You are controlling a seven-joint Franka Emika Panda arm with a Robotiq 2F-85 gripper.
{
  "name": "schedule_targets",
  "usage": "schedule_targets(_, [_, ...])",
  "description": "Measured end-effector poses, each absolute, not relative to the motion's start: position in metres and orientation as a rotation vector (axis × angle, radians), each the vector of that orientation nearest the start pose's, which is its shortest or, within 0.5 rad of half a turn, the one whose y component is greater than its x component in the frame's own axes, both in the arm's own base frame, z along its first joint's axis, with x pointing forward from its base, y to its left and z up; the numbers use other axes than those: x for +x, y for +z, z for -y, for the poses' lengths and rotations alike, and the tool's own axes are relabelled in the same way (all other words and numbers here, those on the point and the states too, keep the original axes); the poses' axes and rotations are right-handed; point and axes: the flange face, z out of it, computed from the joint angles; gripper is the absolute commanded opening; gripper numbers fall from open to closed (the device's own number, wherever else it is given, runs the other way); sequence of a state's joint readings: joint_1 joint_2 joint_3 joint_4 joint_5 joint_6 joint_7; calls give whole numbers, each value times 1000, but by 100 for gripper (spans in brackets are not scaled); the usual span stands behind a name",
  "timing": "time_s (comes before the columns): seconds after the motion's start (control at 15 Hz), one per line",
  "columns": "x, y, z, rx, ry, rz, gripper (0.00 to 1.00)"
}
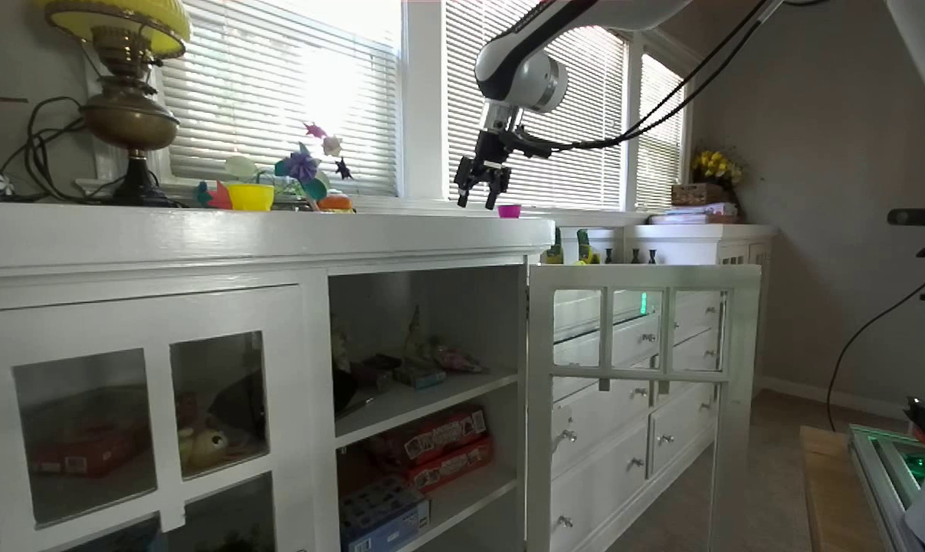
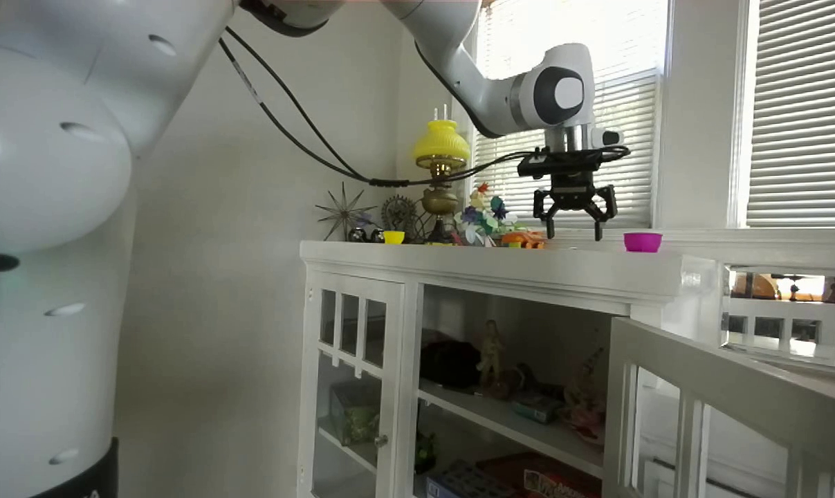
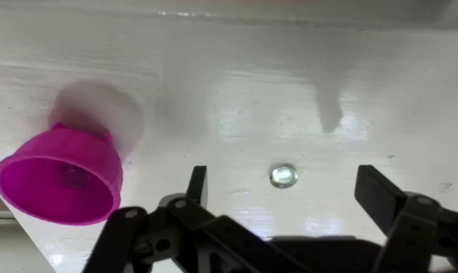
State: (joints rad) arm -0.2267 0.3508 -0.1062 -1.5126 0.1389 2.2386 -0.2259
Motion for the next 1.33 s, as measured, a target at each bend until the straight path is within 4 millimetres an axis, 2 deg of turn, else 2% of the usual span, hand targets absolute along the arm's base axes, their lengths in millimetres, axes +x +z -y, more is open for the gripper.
schedule_targets(0.33, [673,493,215,-3061,-641,-195,98])
schedule_targets(0.47, [676,492,212,-3052,-645,-180,82])
schedule_targets(0.53, [678,492,211,-3049,-648,-175,69])
schedule_targets(0.67, [679,492,209,-3046,-651,-167,54])
schedule_targets(0.93, [680,492,208,-3044,-651,-165,44])
schedule_targets(1.0, [680,492,209,-3044,-653,-168,48])
schedule_targets(1.13, [680,492,211,-3044,-654,-171,46])
schedule_targets(1.2, [680,492,211,-3044,-654,-171,40])
schedule_targets(1.27, [680,492,211,-3044,-655,-171,26])
schedule_targets(1.33, [680,492,211,-3044,-655,-172,16])
